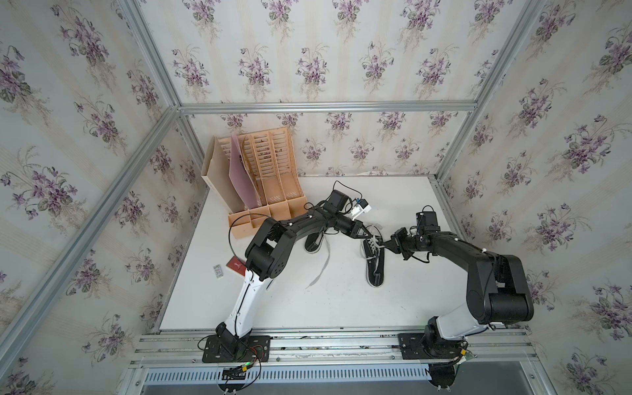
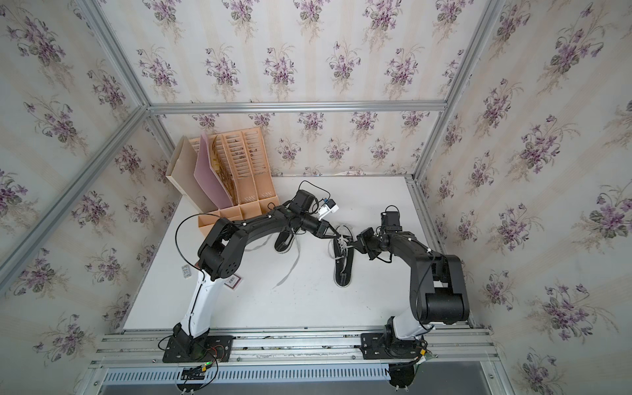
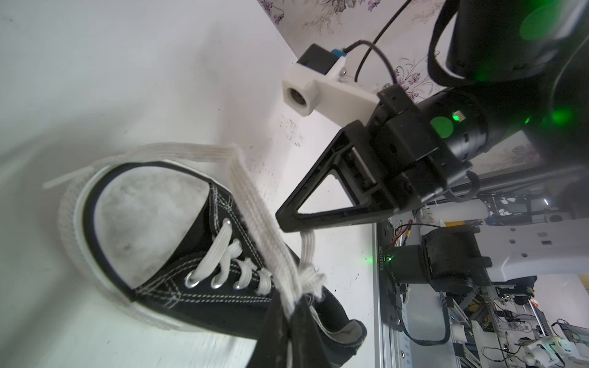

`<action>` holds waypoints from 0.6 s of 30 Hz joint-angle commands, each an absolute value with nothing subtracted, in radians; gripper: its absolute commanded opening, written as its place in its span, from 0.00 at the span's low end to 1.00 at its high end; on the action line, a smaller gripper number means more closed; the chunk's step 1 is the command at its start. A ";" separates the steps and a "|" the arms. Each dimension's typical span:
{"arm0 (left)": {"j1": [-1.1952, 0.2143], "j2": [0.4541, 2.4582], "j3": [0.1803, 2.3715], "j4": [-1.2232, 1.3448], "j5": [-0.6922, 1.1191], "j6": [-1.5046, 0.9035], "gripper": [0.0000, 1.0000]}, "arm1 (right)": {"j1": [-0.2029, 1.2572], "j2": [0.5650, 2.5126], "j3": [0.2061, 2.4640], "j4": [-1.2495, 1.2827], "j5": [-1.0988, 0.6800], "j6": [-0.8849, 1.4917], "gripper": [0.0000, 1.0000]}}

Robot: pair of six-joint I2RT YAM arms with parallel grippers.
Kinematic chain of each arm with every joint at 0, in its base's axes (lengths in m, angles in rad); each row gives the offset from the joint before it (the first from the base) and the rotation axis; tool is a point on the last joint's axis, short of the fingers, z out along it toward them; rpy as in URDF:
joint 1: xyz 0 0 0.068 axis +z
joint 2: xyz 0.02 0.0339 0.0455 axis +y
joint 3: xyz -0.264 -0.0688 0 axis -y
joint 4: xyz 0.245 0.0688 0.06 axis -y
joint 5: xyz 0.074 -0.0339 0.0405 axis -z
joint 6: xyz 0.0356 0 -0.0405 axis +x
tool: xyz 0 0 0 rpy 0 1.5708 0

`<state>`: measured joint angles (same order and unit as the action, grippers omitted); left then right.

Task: Tie the shoes
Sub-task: Cross the shoelace with the shoelace, then tie the shoelace on the shoe.

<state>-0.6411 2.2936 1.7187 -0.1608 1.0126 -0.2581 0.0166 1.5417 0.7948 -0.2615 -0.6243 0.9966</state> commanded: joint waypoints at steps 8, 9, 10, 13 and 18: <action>-0.594 2.161 1.550 -0.151 0.931 -0.242 0.58 | 0.023 1.493 0.765 -0.300 -0.533 0.827 0.00; -0.585 2.140 1.528 -0.151 0.916 -0.244 0.60 | 0.024 1.488 0.771 -0.306 -0.522 0.812 0.00; -0.576 2.125 1.511 -0.157 0.892 -0.246 0.61 | 0.024 1.485 0.776 -0.308 -0.514 0.799 0.00; -0.549 2.102 1.500 -0.196 0.851 -0.254 0.65 | 0.029 1.487 0.793 -0.309 -0.497 0.764 0.00; -0.528 2.171 1.643 -0.353 0.783 -0.278 0.66 | 0.048 1.527 0.841 -0.333 -0.476 0.715 0.00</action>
<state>-0.5331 2.1407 1.5833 -0.2573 0.8459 -0.2615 0.0383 1.5127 0.8188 -0.3134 -0.5060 0.7700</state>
